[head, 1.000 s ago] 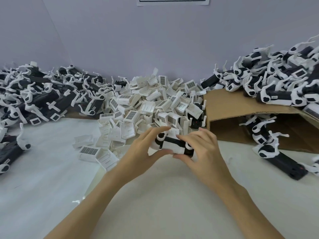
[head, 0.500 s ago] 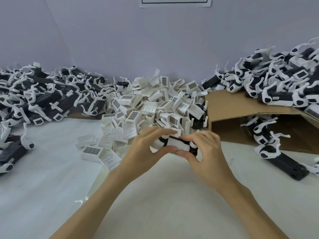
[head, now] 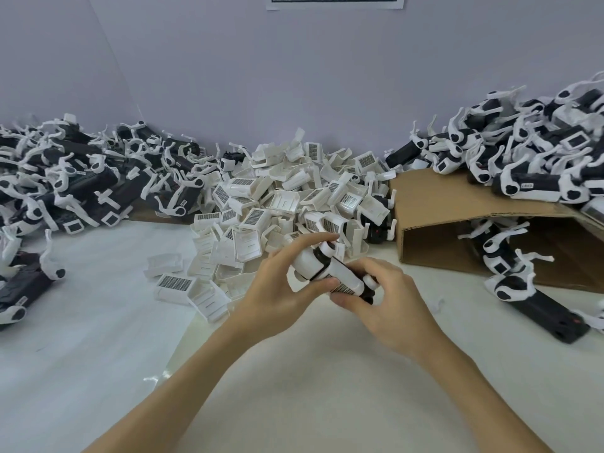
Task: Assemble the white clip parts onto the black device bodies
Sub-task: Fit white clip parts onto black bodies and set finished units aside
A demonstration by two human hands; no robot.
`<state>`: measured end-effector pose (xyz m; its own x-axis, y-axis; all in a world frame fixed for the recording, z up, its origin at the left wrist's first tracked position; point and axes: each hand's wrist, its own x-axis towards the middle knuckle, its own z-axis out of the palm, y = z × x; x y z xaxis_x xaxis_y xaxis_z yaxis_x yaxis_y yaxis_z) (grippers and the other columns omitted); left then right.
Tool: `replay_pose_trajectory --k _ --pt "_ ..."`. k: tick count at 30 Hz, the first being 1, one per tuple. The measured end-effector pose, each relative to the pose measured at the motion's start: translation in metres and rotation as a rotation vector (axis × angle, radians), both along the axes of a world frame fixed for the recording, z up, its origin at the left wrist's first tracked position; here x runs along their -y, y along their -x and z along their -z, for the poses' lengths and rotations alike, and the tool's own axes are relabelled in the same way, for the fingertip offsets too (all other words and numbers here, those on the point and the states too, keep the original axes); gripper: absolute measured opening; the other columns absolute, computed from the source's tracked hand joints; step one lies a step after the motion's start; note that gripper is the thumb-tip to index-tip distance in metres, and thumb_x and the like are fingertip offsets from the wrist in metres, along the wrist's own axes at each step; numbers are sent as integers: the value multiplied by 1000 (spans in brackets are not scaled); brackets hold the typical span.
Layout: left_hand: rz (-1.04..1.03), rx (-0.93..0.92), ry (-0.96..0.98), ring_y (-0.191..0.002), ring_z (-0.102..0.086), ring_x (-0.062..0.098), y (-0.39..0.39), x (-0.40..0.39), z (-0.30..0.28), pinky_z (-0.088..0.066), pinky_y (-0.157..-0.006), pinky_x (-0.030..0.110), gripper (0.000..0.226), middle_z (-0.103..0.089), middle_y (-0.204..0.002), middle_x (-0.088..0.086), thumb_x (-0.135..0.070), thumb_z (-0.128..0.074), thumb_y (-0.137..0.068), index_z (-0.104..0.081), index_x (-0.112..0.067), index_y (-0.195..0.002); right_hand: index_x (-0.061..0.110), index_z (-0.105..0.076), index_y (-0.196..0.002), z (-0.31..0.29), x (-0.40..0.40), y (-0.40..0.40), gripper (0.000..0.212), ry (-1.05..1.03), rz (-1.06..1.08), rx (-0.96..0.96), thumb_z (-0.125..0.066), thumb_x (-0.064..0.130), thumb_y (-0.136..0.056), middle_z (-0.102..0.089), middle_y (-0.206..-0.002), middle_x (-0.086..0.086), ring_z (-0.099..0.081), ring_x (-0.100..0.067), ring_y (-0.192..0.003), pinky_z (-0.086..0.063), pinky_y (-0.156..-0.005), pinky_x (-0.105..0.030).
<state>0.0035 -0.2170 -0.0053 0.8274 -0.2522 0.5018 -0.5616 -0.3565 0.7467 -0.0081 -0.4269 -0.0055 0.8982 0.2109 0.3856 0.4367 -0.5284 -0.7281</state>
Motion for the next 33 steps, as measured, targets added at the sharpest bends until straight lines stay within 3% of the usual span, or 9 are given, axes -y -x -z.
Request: replay_pose_trajectory --k 4,7,9,13,17,20,25,29,33 --pt "-5 -64 2 -124 -64 18 0 1 -6 -47 -110 48 54 -70 -125 -20 -49 -82 -88 -62 -41 -137 40 -76 -103 -6 9 2 16 -87 -88 -130 -81 39 -89 -73 -93 12 -70 -13 -90 -51 -81 -22" --pt "-16 -30 -164 -135 -51 17 -5 -9 -5 -33 -120 47 64 -62 -130 -19 -67 -78 -79 -58 -45 -137 36 -69 -118 -7 11 2 33 -250 -160 -264 -80 44 -88 -74 -92 2 -74 -16 -83 -58 -76 -26" --pt "28 -43 -200 -136 -46 19 -9 -17 -6 -34 -119 38 68 -55 -129 -14 -67 -81 -74 -61 -42 -135 30 -64 -122 -7 11 1 42 -350 -183 -348 -82 43 -87 -74 -92 -12 -72 -26 -81 -58 -73 -33" --pt "126 -162 -93 -123 -60 15 -10 -23 -6 -45 -104 31 61 -62 -121 -12 -57 -87 -74 -63 -31 -124 25 -62 -125 -4 9 0 42 -484 -249 -459 -70 44 -89 -75 -98 -22 -75 -30 -88 -54 -76 -28" --pt "54 -166 46 -81 -61 10 -7 -11 -1 -46 -77 17 54 -61 -84 -9 -54 -89 -75 -56 -18 -98 25 -66 -125 1 0 1 42 -384 -201 -306 -68 52 -93 -75 -107 6 -70 -11 -105 -52 -85 -19" --pt "13 -141 94 -77 -60 9 -5 -7 -1 -46 -73 15 53 -60 -80 -11 -51 -92 -73 -54 -20 -93 31 -67 -128 2 -1 0 39 -333 -193 -244 -65 48 -94 -75 -116 11 -70 -14 -110 -54 -83 -22" --pt "-95 -159 194 -76 -62 7 0 3 -3 -48 -69 16 51 -64 -79 -14 -55 -92 -71 -55 -27 -92 41 -47 -152 10 -4 4 70 60 -95 7 -80 41 -90 -51 -147 30 -43 9 -138 -36 -113 -14" --pt "-272 1 22 -74 -59 15 14 25 1 -52 -66 34 73 -60 -82 -10 -83 -80 -66 -43 -26 -95 21 -58 -146 19 -21 4 69 234 177 315 -84 7 -84 -68 -133 7 -59 -19 -122 -43 -107 -29" --pt "-241 85 -20 -88 -63 16 15 21 0 -52 -81 38 55 -62 -90 -14 -81 -47 -93 -47 -26 -99 20 -59 -146 18 -11 1 69 156 200 278 -79 -2 -84 -70 -121 4 -58 -25 -114 -48 -96 -33"
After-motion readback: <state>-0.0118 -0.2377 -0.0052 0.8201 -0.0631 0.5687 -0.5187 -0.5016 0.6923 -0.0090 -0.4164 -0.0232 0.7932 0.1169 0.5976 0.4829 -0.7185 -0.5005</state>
